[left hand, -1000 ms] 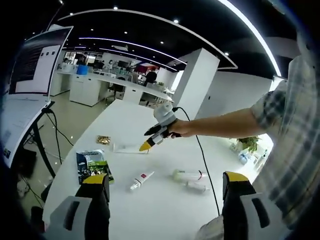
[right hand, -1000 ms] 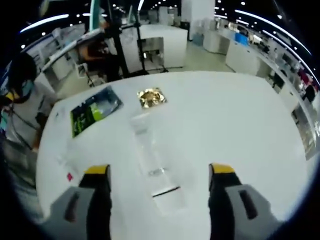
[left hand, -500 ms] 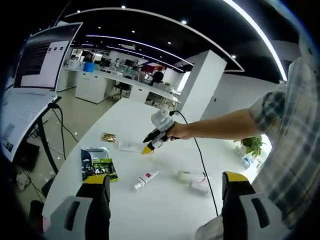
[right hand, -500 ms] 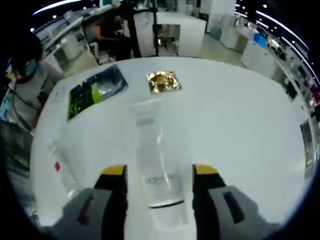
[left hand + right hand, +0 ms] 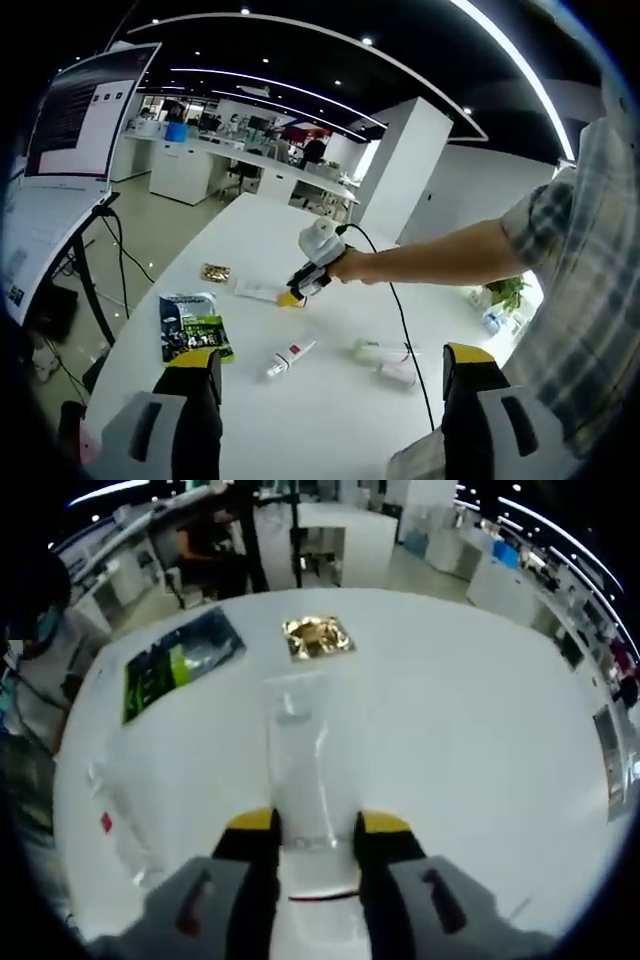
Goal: Arrange the skincare products in the storage area until every visible bottle or jar stands upright without overlapping.
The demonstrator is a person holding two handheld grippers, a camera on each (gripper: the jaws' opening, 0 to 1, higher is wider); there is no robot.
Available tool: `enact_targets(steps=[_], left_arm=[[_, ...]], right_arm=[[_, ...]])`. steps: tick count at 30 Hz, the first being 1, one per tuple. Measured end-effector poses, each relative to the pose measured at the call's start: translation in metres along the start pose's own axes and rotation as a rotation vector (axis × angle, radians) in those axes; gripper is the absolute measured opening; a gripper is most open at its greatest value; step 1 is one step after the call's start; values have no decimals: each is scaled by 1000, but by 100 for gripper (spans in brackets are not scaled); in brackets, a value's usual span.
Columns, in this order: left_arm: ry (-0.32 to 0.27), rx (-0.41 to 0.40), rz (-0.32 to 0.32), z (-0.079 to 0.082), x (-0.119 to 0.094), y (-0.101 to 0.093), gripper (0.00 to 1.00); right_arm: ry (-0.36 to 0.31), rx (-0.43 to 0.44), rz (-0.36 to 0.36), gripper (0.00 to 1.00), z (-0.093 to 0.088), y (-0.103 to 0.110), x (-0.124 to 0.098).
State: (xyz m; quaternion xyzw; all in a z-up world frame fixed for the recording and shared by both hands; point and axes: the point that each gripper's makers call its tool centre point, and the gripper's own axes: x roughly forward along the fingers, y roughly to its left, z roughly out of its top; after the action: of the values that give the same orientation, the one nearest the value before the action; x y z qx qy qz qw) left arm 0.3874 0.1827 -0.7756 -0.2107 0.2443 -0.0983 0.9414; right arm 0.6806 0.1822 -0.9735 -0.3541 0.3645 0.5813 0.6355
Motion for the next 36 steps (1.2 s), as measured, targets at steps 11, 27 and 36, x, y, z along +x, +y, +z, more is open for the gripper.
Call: enact_targets(steps=[11, 27, 36], left_arm=[[-17, -15, 14, 0, -14, -2, 92], [-23, -39, -35, 1, -9, -17, 83], [-34, -64, -88, -5, 0, -30, 79]], right_arm=[[-18, -34, -15, 12, -4, 11, -12], [-314, 107, -45, 13, 16, 47, -90], [-468, 172, -55, 13, 18, 90, -144]])
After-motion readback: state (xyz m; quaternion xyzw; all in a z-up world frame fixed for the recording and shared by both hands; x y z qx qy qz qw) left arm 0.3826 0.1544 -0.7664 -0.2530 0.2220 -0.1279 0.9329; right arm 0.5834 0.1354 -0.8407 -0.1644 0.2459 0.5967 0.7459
